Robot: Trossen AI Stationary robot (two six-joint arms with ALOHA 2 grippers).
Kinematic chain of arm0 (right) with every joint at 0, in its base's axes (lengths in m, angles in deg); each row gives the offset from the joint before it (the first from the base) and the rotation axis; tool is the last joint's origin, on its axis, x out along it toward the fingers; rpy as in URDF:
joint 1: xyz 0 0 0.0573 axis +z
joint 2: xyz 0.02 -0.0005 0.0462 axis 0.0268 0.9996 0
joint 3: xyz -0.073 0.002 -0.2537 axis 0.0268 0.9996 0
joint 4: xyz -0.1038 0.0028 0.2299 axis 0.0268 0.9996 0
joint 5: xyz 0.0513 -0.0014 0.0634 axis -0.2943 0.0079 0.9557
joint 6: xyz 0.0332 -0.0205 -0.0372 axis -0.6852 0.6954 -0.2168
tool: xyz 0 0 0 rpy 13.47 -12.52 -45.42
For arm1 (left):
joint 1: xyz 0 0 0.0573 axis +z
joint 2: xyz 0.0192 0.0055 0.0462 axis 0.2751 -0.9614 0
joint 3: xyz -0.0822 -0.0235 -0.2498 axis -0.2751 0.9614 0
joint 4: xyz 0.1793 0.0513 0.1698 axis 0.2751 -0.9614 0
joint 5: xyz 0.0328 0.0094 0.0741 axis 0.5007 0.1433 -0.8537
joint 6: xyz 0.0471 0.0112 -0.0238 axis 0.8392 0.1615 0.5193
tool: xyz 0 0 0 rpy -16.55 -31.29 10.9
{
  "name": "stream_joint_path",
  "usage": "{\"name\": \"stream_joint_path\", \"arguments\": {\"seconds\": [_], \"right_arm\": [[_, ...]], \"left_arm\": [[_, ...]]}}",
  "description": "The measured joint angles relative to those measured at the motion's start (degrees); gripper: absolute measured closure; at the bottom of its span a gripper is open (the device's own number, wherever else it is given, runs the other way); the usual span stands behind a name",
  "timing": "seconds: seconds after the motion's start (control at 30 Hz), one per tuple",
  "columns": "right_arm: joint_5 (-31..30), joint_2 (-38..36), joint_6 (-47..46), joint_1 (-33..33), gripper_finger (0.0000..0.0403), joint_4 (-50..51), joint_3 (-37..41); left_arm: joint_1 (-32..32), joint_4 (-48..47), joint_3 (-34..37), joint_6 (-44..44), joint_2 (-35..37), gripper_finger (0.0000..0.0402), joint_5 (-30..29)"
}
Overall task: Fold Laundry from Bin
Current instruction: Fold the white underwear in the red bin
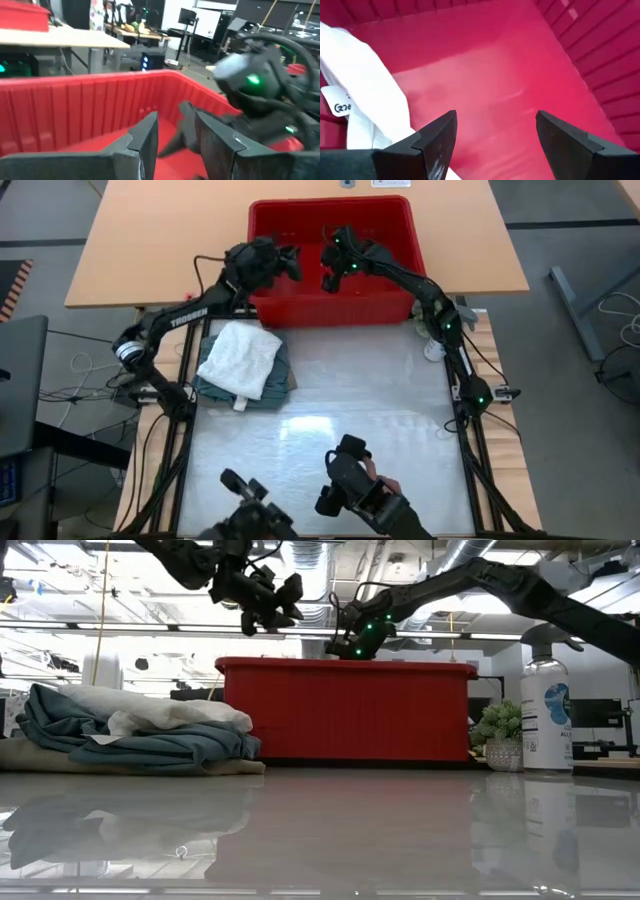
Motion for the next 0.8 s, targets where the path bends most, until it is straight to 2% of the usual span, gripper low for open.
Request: {"name": "stream_joint_path", "arguments": {"seconds": [0.3,0.4,0.5,0.6,0.8], "right_arm": [[-0.9,-1.9,-1.3,-0.7,0.0109,-4.0,-0.2],[-1.2,-3.4,-3.5,-1.4,0.0109,-6.1,-0.1],[-1.6,-5.3,-5.9,-2.1,0.0109,-8.6,-0.2],[-1.7,-8.0,-7.8,-2.9,0.0109,-9.8,-0.2],[-3.0,-12.4,-7.3,-4.3,0.0109,-7.9,-0.4]], "left_arm": [[5.2,-0.9,-2.7,2.5,-0.9,0.0284,0.1],[6.9,2.0,-2.7,2.4,-1.8,0.0284,2.7],[8.2,4.4,-4.5,0.8,-4.2,0.0284,8.2],[8.4,1.6,-11.5,1.9,-8.5,0.0284,11.8],[8.4,-10.5,-32.0,7.7,-22.4,0.0283,12.2]]}}
